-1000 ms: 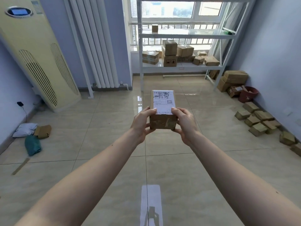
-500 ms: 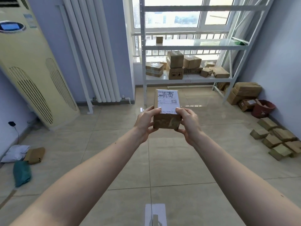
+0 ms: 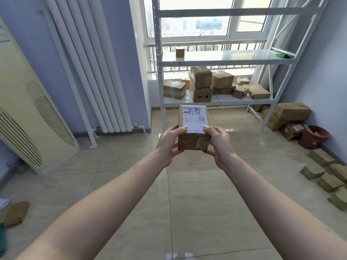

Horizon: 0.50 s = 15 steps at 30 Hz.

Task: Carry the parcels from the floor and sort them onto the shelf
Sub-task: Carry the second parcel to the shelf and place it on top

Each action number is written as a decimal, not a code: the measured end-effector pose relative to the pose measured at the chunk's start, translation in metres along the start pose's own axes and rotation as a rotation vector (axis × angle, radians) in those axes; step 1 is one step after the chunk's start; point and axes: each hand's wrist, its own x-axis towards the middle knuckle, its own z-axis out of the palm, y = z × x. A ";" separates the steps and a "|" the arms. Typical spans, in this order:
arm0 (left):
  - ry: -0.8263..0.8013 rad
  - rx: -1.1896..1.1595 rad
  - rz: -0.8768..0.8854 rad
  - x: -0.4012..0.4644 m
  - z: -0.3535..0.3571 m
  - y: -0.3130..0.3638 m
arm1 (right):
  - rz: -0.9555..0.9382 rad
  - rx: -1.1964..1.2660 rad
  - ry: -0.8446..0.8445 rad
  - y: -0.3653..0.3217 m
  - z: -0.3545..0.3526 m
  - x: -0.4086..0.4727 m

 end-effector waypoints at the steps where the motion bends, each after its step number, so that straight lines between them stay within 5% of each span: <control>1: 0.005 0.000 0.002 0.019 0.003 0.006 | -0.002 -0.005 -0.003 -0.004 0.001 0.020; 15: 0.041 -0.018 0.042 0.251 0.032 0.088 | -0.037 -0.038 -0.051 -0.060 0.036 0.275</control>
